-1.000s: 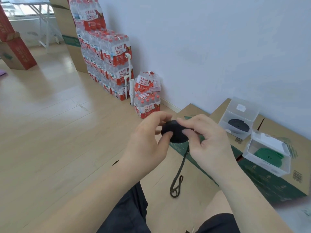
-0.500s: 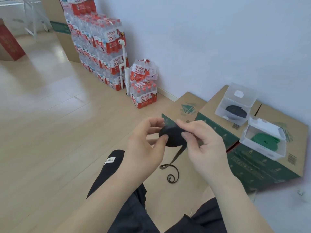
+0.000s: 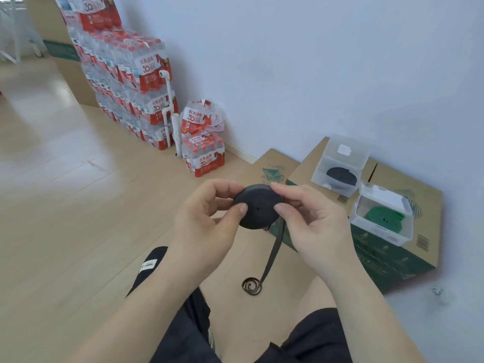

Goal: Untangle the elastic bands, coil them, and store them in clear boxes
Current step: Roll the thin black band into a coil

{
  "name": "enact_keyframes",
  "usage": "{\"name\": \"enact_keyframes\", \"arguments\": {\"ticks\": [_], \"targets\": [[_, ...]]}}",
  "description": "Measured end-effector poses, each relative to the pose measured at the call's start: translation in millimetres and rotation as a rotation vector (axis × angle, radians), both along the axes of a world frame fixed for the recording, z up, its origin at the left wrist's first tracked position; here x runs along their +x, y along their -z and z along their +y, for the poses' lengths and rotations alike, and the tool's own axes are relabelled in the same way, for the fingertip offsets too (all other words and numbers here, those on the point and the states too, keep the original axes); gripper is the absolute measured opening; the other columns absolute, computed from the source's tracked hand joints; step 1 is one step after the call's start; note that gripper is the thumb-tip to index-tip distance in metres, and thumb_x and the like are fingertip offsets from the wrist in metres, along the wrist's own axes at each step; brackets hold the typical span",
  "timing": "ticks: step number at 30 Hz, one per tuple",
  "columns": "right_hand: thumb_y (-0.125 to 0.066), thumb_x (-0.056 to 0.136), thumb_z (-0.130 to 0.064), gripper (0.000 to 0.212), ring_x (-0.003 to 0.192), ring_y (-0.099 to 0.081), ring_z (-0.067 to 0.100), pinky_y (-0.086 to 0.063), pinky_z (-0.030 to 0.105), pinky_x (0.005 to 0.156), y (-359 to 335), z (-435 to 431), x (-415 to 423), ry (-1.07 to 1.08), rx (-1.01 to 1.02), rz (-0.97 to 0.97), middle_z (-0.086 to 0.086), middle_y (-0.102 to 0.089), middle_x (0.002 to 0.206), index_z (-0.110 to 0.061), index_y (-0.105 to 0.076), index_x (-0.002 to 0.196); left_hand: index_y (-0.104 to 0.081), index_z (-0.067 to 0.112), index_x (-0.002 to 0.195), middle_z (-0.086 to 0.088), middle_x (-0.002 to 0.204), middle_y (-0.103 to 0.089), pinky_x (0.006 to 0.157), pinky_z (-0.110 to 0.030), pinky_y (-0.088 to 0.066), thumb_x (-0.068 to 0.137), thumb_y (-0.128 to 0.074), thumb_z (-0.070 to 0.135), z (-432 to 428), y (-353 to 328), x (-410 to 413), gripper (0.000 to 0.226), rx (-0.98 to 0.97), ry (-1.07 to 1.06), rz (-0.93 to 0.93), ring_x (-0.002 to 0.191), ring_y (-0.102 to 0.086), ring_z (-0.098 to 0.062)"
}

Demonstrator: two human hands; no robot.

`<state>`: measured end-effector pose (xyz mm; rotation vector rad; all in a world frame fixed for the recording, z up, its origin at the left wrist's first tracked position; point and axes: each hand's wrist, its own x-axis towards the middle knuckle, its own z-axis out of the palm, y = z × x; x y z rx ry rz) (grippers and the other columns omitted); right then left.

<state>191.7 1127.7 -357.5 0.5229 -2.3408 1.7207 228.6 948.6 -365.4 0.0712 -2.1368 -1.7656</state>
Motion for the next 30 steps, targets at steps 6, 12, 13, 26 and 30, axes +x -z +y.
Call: {"name": "enact_keyframes", "arguments": {"ticks": [6,12,13,26,30], "targets": [[-0.066,0.09,0.014,0.041,0.095,-0.067,0.011,-0.048,0.011,0.082,-12,0,-9,-0.054,0.22,0.245,0.001,-0.072,0.097,-0.019,-0.08,0.11,-0.064,0.036,0.119,0.022,0.109,-0.069,0.079,-0.023,-0.059,0.089,-0.07,0.001,-1,-8,-3,0.047,-0.441,0.058,0.15,0.105,-0.066,-0.004],[-0.075,0.089,0.003,0.045,0.098,-0.074,0.01,-0.058,0.022,0.089,-17,-6,-4,0.013,-0.079,0.032,-0.016,-0.078,0.102,-0.039,-0.074,0.106,-0.066,0.031,0.107,0.006,0.101,-0.075,0.081,-0.043,-0.064,0.088,-0.074,-0.005,-3,-15,-8,0.041,0.146,0.017,0.022,0.092,-0.075,-0.019],[-0.073,0.091,0.004,0.048,0.101,-0.073,0.009,-0.057,0.02,0.09,-15,-7,-2,0.015,-0.085,0.048,-0.018,-0.077,0.105,-0.04,-0.074,0.109,-0.065,0.03,0.108,0.003,0.101,-0.075,0.082,-0.048,-0.064,0.088,-0.074,-0.005,-4,-14,-8,0.042,0.177,0.016,0.014,0.092,-0.075,-0.023],[-0.076,0.09,-0.002,0.039,0.092,-0.07,0.007,-0.057,0.024,0.084,-19,-2,-13,0.031,0.013,0.078,-0.018,-0.076,0.096,-0.039,-0.076,0.101,-0.069,0.033,0.109,0.016,0.099,-0.074,0.079,-0.02,-0.059,0.091,-0.072,-0.002,-5,-23,-9,0.039,-0.104,0.022,0.049,0.095,-0.071,-0.005],[-0.068,0.094,0.006,0.058,0.111,-0.07,0.01,-0.054,0.023,0.096,-14,-4,-4,-0.007,-0.033,0.062,-0.026,-0.073,0.114,-0.048,-0.07,0.118,-0.071,0.026,0.106,-0.003,0.098,-0.076,0.083,-0.05,-0.064,0.09,-0.073,-0.005,-4,-18,-12,0.035,0.225,0.078,-0.027,0.092,-0.075,-0.027]]}}
